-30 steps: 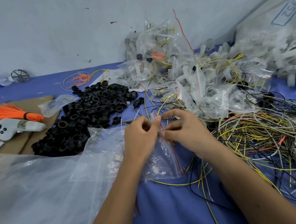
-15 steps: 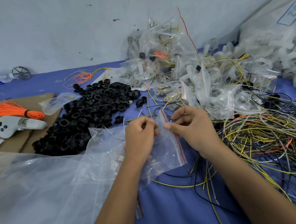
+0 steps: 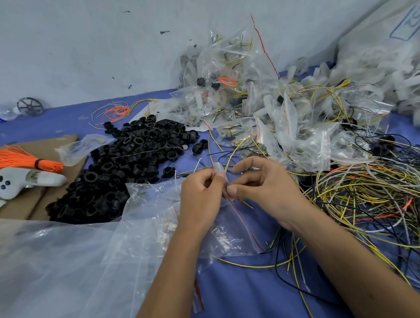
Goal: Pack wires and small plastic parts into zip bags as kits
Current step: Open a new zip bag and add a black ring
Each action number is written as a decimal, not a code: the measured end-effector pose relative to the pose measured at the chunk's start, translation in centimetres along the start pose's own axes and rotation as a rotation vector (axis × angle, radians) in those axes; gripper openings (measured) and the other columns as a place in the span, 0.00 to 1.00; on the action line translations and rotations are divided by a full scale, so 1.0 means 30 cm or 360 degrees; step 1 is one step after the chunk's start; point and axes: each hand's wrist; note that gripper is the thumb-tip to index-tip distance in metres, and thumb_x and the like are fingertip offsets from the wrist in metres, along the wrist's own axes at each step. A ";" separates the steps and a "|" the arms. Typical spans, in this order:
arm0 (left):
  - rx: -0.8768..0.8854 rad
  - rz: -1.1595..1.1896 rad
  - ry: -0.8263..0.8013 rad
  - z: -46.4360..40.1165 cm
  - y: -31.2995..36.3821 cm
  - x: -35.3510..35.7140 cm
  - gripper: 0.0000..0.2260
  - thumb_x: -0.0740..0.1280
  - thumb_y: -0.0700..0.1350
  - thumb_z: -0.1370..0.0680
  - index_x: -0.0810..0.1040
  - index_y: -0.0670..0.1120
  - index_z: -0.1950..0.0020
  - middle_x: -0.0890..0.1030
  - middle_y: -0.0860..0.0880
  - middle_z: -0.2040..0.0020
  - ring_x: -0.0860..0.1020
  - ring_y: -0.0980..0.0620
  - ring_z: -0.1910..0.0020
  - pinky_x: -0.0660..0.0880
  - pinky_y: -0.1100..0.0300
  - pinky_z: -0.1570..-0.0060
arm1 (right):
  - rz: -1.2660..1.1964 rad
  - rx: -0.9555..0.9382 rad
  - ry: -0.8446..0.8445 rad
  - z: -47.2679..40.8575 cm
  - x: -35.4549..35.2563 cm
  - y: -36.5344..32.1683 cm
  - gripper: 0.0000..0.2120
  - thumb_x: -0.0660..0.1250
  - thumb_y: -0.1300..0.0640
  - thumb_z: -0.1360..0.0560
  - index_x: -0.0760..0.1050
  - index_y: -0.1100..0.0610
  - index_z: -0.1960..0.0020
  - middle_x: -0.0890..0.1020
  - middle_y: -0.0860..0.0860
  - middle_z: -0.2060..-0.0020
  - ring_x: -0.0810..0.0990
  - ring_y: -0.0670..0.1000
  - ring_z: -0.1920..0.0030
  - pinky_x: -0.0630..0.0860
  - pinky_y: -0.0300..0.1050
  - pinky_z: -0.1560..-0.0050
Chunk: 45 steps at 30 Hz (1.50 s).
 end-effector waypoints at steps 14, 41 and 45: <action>-0.0026 0.0104 0.0035 -0.021 -0.036 -0.014 0.20 0.77 0.48 0.25 0.73 0.49 0.72 0.71 0.53 0.78 0.65 0.57 0.78 0.63 0.64 0.76 | 0.0564 -0.0007 -0.0073 -0.006 0.004 0.027 0.09 0.78 0.55 0.29 0.80 0.57 0.62 0.83 0.56 0.71 0.80 0.50 0.73 0.73 0.39 0.71; -0.0081 0.0165 0.0204 -0.017 -0.011 -0.028 0.19 0.74 0.50 0.22 0.73 0.42 0.68 0.74 0.47 0.74 0.67 0.53 0.73 0.66 0.60 0.70 | 0.1838 -0.0606 0.0105 0.050 0.018 -0.032 0.08 0.71 0.46 0.25 0.80 0.45 0.47 0.76 0.46 0.52 0.76 0.52 0.50 0.75 0.48 0.54; 0.0019 0.0014 0.0177 -0.007 -0.010 -0.021 0.18 0.76 0.50 0.24 0.73 0.42 0.66 0.73 0.52 0.73 0.67 0.55 0.73 0.66 0.63 0.70 | 0.1847 -0.0435 0.0028 0.044 0.022 -0.017 0.16 0.70 0.61 0.28 0.80 0.48 0.43 0.70 0.50 0.48 0.74 0.54 0.49 0.75 0.49 0.54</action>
Point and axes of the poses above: each hand's wrist, its own z-axis away from the middle knuckle, its own x-axis out of the palm, y = z × x
